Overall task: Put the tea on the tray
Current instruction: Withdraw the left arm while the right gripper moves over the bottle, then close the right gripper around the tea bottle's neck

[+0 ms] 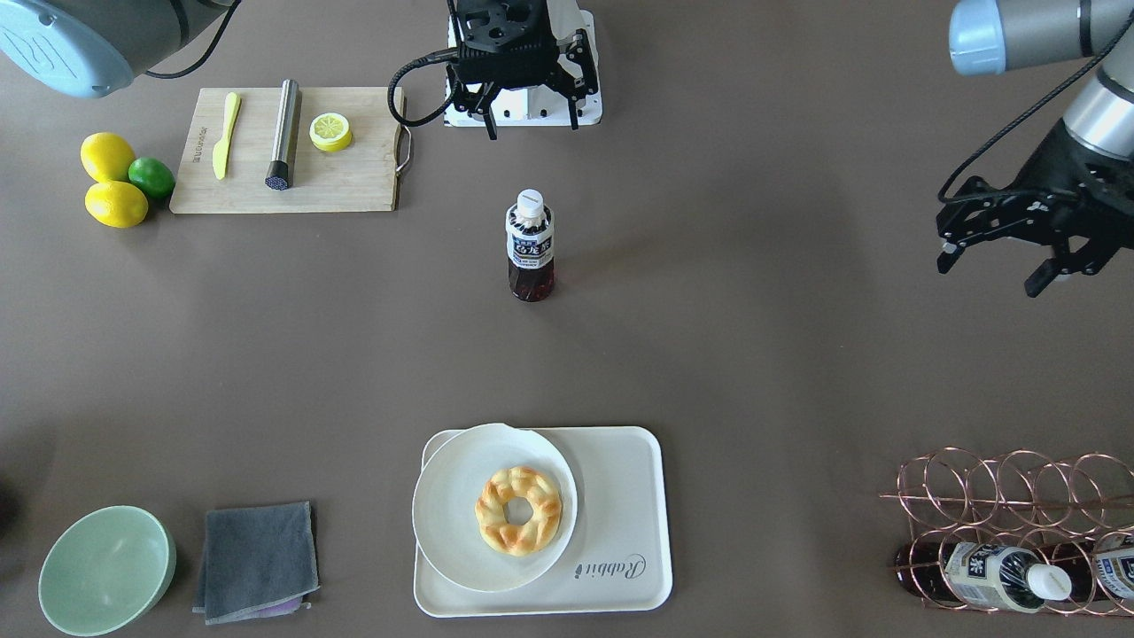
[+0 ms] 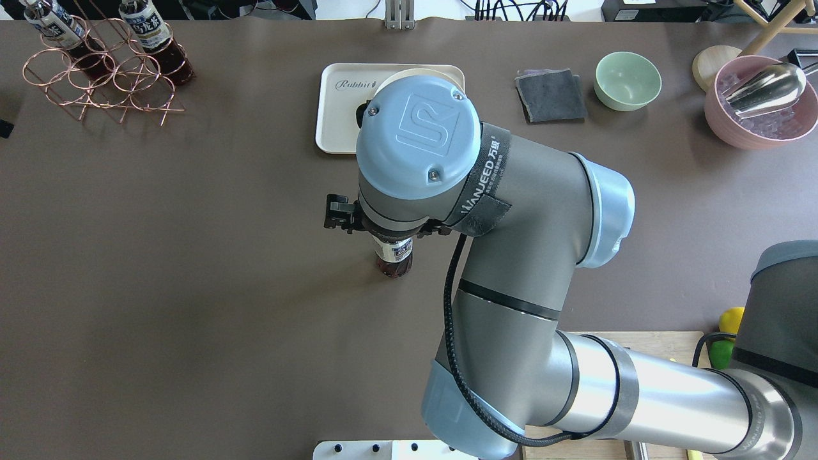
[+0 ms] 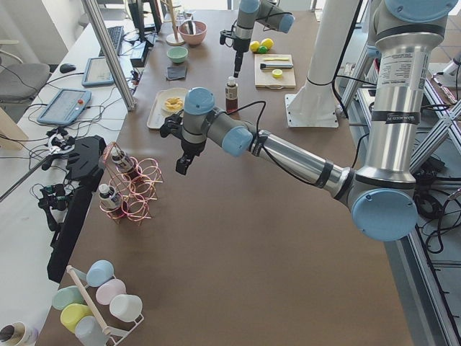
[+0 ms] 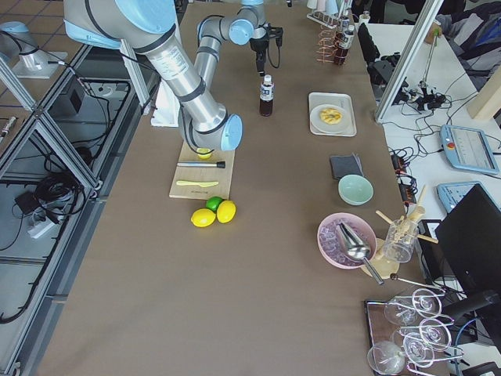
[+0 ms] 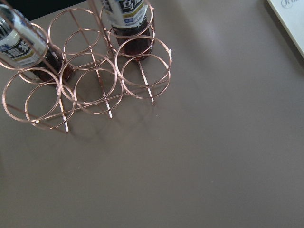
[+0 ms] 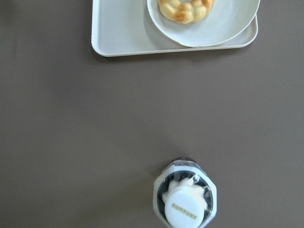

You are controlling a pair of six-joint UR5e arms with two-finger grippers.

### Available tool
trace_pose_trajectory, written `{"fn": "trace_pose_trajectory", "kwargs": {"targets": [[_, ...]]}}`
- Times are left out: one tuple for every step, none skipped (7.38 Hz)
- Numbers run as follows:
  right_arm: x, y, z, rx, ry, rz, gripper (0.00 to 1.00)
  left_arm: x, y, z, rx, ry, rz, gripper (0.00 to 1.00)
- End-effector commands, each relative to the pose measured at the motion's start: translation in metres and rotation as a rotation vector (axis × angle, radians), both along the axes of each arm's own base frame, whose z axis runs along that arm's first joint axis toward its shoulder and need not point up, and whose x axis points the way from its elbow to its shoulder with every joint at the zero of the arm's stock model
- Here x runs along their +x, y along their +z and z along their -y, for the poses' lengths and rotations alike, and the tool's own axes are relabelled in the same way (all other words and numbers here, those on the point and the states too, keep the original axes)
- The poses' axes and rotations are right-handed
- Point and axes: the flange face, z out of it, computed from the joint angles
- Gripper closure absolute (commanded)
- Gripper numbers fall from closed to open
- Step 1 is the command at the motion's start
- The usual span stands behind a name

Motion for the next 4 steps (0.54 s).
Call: {"fn": "trace_pose_trajectory", "kwargs": {"targets": [[-0.021,0.016,0.028,0.050,-0.011,-0.015,0.13,-0.029,0.032,-0.023,0.034,-0.002,-0.002,0.04],[-0.020,0.026,0.027,0.049,-0.024,-0.029,0.17,-0.030,0.032,-0.023,0.033,-0.004,-0.002,0.04],[-0.028,0.032,0.021,0.046,-0.034,-0.045,0.23,-0.029,0.032,-0.023,0.033,-0.003,-0.002,0.04],[-0.030,0.034,0.019,0.043,-0.037,-0.047,0.31,-0.029,0.032,-0.023,0.032,-0.004,-0.002,0.04]]}}
